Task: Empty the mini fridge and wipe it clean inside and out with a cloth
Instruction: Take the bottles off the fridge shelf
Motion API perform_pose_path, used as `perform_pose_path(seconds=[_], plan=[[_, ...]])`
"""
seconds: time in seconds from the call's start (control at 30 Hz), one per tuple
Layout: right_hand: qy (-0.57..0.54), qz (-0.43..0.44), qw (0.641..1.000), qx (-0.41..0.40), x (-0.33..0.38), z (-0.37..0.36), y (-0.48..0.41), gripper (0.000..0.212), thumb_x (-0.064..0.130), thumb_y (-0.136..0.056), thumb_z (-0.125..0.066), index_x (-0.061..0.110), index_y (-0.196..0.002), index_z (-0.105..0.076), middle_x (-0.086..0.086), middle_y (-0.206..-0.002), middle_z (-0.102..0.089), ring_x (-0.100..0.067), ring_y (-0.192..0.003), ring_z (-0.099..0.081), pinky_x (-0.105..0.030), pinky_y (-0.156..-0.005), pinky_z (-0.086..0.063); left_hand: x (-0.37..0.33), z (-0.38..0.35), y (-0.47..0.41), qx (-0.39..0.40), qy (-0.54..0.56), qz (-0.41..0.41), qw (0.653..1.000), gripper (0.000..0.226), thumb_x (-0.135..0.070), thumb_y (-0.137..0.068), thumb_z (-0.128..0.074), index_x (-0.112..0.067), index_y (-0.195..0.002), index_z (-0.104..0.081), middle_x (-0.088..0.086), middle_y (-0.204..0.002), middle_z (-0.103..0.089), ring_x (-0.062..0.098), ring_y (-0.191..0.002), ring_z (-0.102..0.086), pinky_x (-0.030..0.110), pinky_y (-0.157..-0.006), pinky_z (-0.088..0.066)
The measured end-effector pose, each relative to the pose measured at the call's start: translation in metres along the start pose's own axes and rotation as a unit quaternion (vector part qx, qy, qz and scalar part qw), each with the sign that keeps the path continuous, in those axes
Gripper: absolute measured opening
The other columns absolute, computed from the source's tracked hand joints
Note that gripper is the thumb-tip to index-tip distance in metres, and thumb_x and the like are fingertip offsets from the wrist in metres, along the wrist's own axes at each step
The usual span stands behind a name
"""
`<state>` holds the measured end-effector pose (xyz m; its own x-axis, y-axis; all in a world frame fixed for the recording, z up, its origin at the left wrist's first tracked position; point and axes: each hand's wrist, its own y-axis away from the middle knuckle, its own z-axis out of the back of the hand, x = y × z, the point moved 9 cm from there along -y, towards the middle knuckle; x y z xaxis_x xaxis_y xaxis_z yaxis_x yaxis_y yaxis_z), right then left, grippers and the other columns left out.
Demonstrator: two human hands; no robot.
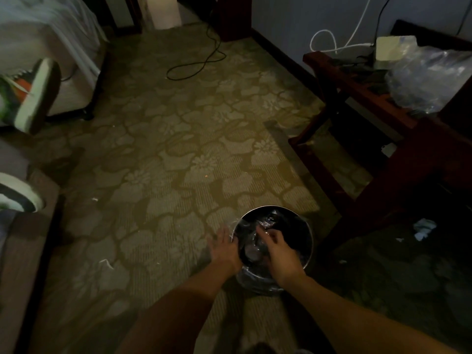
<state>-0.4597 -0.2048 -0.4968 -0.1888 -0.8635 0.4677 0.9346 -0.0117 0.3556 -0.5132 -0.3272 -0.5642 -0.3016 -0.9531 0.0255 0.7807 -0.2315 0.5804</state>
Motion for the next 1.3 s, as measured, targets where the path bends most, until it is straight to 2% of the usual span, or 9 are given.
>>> perform_pose_path(seconds=[0.13,0.3,0.47,0.6,0.73,0.83,0.93,1.13,1.3], plan=[[0.039,0.016,0.996,0.077,0.0,-0.024,-0.005,0.059,0.024,-0.096,-0.054,0.031,-0.149,-0.029,-0.002,-0.155,-0.017,-0.026,-0.132,-0.042,-0.041,-0.11,-0.037,-0.002,-0.007,-0.004,0.018,-0.002,-0.001,1.0,0.068,-0.043,-0.095,-0.051,-0.027,-0.153,-0.019,0.012,-0.16,0.019,0.03,-0.146,0.019,0.061,-0.114,0.001],[0.168,0.004,0.966,0.196,-0.023,-0.068,-0.003,0.065,0.033,-0.092,-0.061,0.026,-0.149,-0.031,-0.003,-0.16,-0.007,-0.031,-0.143,-0.017,-0.049,-0.116,-0.025,-0.002,-0.01,0.0,0.034,0.009,-0.011,0.999,0.073,-0.042,-0.093,-0.057,-0.032,-0.153,-0.017,0.012,-0.16,0.017,0.032,-0.146,0.016,0.061,-0.114,0.002],[0.147,-0.035,0.961,0.233,-0.04,-0.082,0.001,0.051,0.029,-0.095,-0.054,0.018,-0.142,-0.04,-0.011,-0.145,-0.04,-0.03,-0.133,-0.037,-0.046,-0.113,-0.029,-0.002,-0.014,0.001,0.031,0.02,-0.017,0.999,0.076,-0.049,-0.092,-0.055,-0.033,-0.153,-0.012,0.012,-0.16,0.018,0.032,-0.146,0.018,0.061,-0.115,0.002],[0.121,-0.05,0.977,0.166,-0.034,-0.056,-0.006,0.04,0.024,-0.096,-0.052,0.016,-0.135,-0.051,-0.01,-0.135,-0.052,-0.028,-0.126,-0.048,-0.039,-0.107,-0.039,-0.007,-0.002,0.005,-0.005,0.043,-0.035,0.998,0.067,-0.046,-0.092,-0.055,-0.03,-0.151,-0.027,0.008,-0.162,0.007,0.029,-0.148,0.009,0.055,-0.117,-0.003],[0.095,-0.076,0.987,0.101,-0.037,-0.026,-0.003,0.03,0.024,-0.095,-0.049,0.019,-0.122,-0.063,-0.007,-0.123,-0.063,-0.026,-0.115,-0.059,-0.036,-0.097,-0.048,-0.012,0.021,0.012,-0.051,0.061,-0.048,0.996,0.051,-0.04,-0.092,-0.057,-0.027,-0.141,-0.045,0.003,-0.162,-0.004,0.027,-0.148,-0.009,0.048,-0.117,-0.017],[0.047,-0.103,0.992,0.058,-0.043,0.004,0.008,0.028,0.026,-0.095,-0.051,0.021,-0.119,-0.065,-0.003,-0.123,-0.064,-0.023,-0.115,-0.059,-0.033,-0.095,-0.048,-0.013,0.037,0.021,-0.056,0.095,-0.057,0.992,0.043,-0.035,-0.091,-0.058,-0.022,-0.132,-0.053,0.009,-0.15,-0.033,0.029,-0.135,-0.037,0.042,-0.107,-0.039],[0.003,-0.115,0.993,0.018,-0.036,0.04,0.021,0.026,0.028,-0.095,-0.055,0.024,-0.119,-0.064,-0.001,-0.122,-0.064,-0.021,-0.115,-0.058,-0.032,-0.095,-0.048,-0.015,0.057,0.038,-0.057,0.135,-0.064,0.987,0.033,-0.029,-0.091,-0.058,-0.017,-0.122,-0.058,0.011,-0.125,-0.058,0.027,-0.112,-0.057,0.038,-0.094,-0.049],[-0.064,-0.098,0.991,-0.063,-0.003,0.115,0.064,0.023,0.028,-0.092,-0.064,0.024,-0.114,-0.065,0.002,-0.113,-0.066,-0.017,-0.105,-0.061,-0.034,-0.088,-0.05,-0.029,0.101,0.097,-0.076,0.228,-0.095,0.966,0.04,-0.022,-0.089,-0.062,-0.015,-0.128,-0.057,0.01,-0.122,-0.062,0.027,-0.111,-0.059,0.036,-0.092,-0.049],[-0.107,-0.103,0.971,-0.189,0.005,0.167,0.135,0.019,0.031,-0.09,-0.065,0.027,-0.109,-0.068,0.006,-0.105,-0.068,-0.014,-0.1,-0.063,-0.033,-0.083,-0.051,-0.051,0.126,0.157,-0.111,0.31,-0.105,0.938,0.047,-0.02,-0.088,-0.063,-0.019,-0.134,-0.053,0.006,-0.127,-0.062,0.022,-0.113,-0.06,0.031,-0.091,-0.048]])
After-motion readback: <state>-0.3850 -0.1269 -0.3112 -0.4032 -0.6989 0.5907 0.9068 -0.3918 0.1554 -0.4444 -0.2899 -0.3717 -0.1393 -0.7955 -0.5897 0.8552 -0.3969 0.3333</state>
